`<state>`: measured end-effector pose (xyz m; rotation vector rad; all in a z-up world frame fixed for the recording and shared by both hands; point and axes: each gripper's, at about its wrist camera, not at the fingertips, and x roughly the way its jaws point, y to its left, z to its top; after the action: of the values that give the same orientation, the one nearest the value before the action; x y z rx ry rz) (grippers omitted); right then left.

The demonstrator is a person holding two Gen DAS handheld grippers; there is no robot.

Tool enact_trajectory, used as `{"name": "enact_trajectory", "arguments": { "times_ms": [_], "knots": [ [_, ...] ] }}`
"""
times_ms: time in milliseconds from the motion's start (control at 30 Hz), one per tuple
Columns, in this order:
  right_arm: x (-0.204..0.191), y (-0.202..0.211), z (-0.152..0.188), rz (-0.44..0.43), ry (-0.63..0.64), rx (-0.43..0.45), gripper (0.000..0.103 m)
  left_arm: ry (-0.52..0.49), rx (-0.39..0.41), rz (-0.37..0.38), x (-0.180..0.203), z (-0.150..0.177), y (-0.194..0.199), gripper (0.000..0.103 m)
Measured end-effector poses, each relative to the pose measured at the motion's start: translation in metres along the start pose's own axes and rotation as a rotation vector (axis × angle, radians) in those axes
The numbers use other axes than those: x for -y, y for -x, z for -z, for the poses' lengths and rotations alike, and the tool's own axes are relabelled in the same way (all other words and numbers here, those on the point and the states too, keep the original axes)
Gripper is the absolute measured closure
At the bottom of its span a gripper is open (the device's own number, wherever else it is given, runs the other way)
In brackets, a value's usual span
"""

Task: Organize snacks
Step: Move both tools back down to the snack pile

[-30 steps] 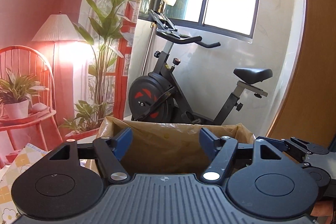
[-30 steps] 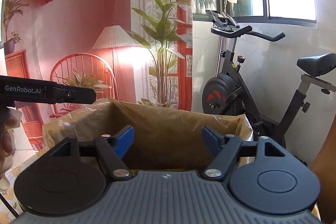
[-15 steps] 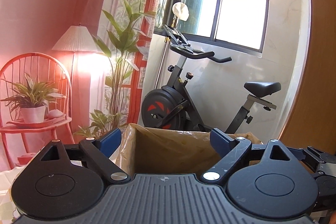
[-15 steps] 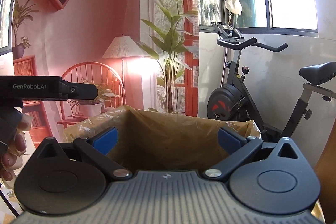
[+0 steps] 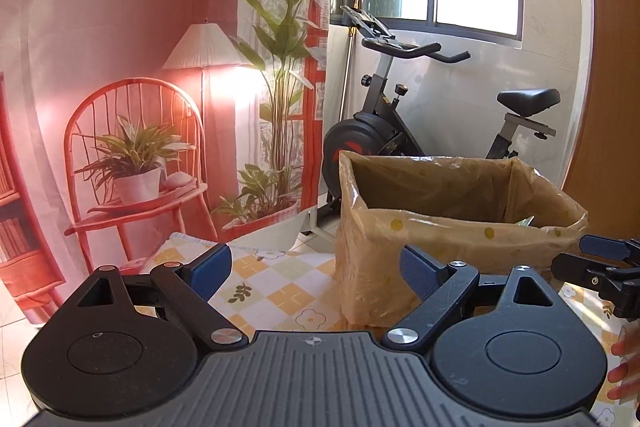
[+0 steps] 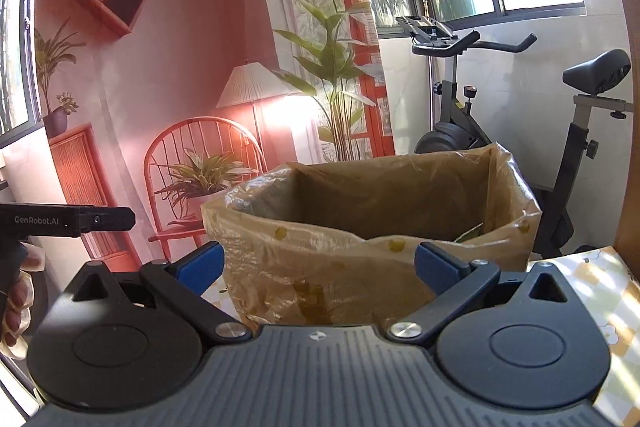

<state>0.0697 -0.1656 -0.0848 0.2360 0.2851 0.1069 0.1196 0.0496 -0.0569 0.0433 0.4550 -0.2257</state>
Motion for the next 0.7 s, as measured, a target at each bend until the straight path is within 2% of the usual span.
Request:
{"name": "enact_trajectory", "arguments": {
  "times_ms": [67, 133, 400, 533, 700],
  "knots": [
    [-0.007, 0.008, 0.016, 0.017, -0.007, 0.039, 0.000, -0.002, -0.017, 0.000, -0.013, 0.014, 0.009, 0.011],
    [-0.014, 0.012, 0.034, 0.034, -0.015, 0.030, 0.000, -0.012, -0.034, -0.004, -0.022, 0.025, 0.014, 0.011],
    [-0.033, 0.006, 0.095, 0.036, -0.025, -0.175, 0.000, -0.056, -0.122, 0.009, -0.035, 0.069, 0.023, 0.011],
    [-0.039, 0.011, 0.114, 0.036, 0.038, -0.208, 0.000, -0.031, -0.151, 0.012, -0.038, 0.091, 0.023, 0.012],
    [-0.033, 0.018, 0.122, 0.036, 0.054, -0.247, 0.009, 0.008, -0.172, 0.019, -0.031, 0.109, 0.026, 0.013]
  ]
}}
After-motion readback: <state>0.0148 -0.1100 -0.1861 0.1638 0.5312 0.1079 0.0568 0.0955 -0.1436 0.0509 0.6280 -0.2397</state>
